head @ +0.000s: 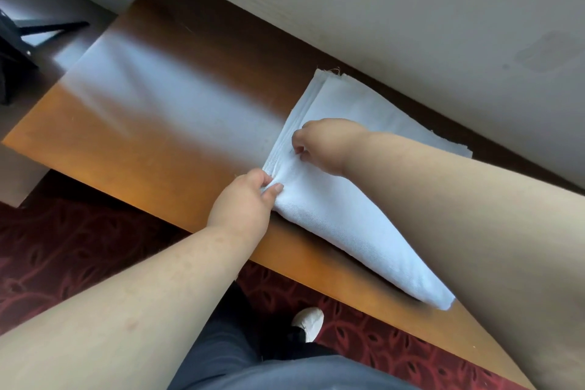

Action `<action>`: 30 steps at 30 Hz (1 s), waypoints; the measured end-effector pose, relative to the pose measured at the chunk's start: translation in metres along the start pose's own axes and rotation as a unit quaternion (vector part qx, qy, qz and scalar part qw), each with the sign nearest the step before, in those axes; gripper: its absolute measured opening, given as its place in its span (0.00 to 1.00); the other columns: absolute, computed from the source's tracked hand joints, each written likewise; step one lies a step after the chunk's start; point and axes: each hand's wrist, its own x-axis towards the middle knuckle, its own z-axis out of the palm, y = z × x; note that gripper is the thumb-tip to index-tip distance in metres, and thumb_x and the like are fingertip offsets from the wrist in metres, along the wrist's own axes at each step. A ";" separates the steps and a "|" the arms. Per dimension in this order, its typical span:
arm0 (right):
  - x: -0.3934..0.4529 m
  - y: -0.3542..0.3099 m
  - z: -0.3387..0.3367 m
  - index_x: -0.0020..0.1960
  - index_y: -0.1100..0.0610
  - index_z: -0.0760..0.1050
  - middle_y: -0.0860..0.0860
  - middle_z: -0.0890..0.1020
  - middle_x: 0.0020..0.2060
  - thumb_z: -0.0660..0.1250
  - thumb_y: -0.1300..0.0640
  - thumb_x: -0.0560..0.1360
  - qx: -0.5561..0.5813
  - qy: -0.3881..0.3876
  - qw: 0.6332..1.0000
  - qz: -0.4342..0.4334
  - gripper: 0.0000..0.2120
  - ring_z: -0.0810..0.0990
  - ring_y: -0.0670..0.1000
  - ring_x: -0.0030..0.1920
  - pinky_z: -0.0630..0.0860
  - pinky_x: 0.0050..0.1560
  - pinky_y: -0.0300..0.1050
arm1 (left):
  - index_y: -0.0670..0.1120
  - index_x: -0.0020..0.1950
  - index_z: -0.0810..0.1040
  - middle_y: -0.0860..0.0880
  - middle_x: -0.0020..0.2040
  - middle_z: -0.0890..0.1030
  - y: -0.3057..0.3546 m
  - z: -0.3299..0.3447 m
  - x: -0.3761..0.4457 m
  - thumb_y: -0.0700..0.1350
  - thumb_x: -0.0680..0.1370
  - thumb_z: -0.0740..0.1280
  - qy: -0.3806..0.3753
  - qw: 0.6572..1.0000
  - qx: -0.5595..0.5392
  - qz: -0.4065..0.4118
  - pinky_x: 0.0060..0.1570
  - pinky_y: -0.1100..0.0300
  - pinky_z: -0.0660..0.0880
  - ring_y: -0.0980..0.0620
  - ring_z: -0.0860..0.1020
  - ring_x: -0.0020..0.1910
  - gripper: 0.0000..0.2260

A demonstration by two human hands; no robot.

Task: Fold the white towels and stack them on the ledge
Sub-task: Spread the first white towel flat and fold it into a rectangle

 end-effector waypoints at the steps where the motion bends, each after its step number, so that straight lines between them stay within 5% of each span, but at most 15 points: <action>1: 0.000 0.001 0.001 0.55 0.47 0.75 0.46 0.77 0.52 0.62 0.52 0.80 0.006 0.012 1.000 0.007 0.06 0.77 0.53 0.51 0.69 0.44 0.46 | 0.50 0.47 0.74 0.53 0.42 0.76 0.000 -0.001 0.001 0.56 0.81 0.60 0.001 1.000 0.002 0.003 0.36 0.56 0.67 0.50 0.75 0.42 0.11; 3: -0.002 0.003 0.004 0.56 0.47 0.74 0.46 0.78 0.52 0.61 0.50 0.80 0.027 0.019 0.999 0.027 0.07 0.76 0.53 0.50 0.67 0.44 0.45 | 0.48 0.42 0.72 0.49 0.37 0.75 0.002 -0.005 0.003 0.55 0.82 0.58 0.001 1.000 0.022 0.006 0.32 0.56 0.65 0.49 0.73 0.37 0.14; 7: 0.007 0.009 -0.005 0.60 0.49 0.76 0.47 0.79 0.55 0.63 0.52 0.78 0.122 -0.039 0.988 0.080 0.12 0.77 0.52 0.56 0.70 0.51 0.43 | 0.48 0.49 0.72 0.48 0.38 0.77 0.001 -0.006 0.005 0.56 0.82 0.55 -0.007 0.999 0.042 0.016 0.36 0.53 0.71 0.47 0.76 0.37 0.14; 11: 0.026 0.040 -0.029 0.73 0.50 0.65 0.55 0.72 0.67 0.62 0.50 0.79 0.230 0.119 0.940 0.222 0.23 0.77 0.56 0.57 0.69 0.52 0.43 | 0.57 0.58 0.69 0.57 0.49 0.77 -0.005 -0.003 0.002 0.63 0.77 0.60 -0.015 1.000 -0.007 -0.007 0.44 0.54 0.75 0.52 0.78 0.46 0.14; 14: 0.037 0.057 -0.028 0.76 0.52 0.63 0.57 0.66 0.70 0.64 0.48 0.79 0.174 0.082 0.943 0.271 0.28 0.77 0.58 0.58 0.71 0.53 0.46 | 0.57 0.50 0.70 0.57 0.43 0.77 -0.007 -0.002 0.007 0.64 0.76 0.61 -0.010 1.000 -0.005 -0.024 0.37 0.57 0.71 0.54 0.77 0.41 0.12; 18: 0.050 0.068 -0.024 0.70 0.54 0.71 0.56 0.74 0.67 0.64 0.49 0.80 0.201 0.073 0.939 0.268 0.20 0.77 0.57 0.61 0.72 0.57 0.45 | 0.53 0.42 0.66 0.52 0.33 0.74 -0.006 -0.008 0.009 0.61 0.78 0.60 -0.017 1.000 0.022 0.000 0.29 0.57 0.66 0.52 0.73 0.32 0.13; 22: 0.058 0.071 -0.024 0.59 0.54 0.76 0.56 0.69 0.65 0.64 0.48 0.80 0.247 0.130 0.923 0.263 0.12 0.76 0.56 0.48 0.71 0.55 0.44 | 0.52 0.44 0.65 0.51 0.35 0.75 0.000 -0.015 0.014 0.58 0.81 0.56 -0.074 0.996 0.052 0.016 0.28 0.57 0.64 0.52 0.73 0.33 0.11; 27: 0.071 0.066 -0.023 0.51 0.52 0.70 0.50 0.74 0.47 0.62 0.50 0.80 0.276 0.174 0.917 0.230 0.05 0.76 0.55 0.48 0.67 0.47 0.44 | 0.48 0.38 0.61 0.49 0.32 0.67 0.009 -0.023 0.029 0.51 0.82 0.55 -0.146 0.987 0.061 0.006 0.28 0.56 0.60 0.50 0.64 0.29 0.14; 30: 0.080 0.057 -0.023 0.51 0.51 0.69 0.52 0.75 0.52 0.62 0.52 0.80 0.286 0.194 0.908 0.238 0.04 0.75 0.55 0.48 0.67 0.47 0.44 | 0.46 0.38 0.61 0.48 0.34 0.65 0.010 -0.028 0.038 0.48 0.82 0.55 -0.193 0.980 0.052 -0.009 0.32 0.55 0.61 0.49 0.63 0.32 0.13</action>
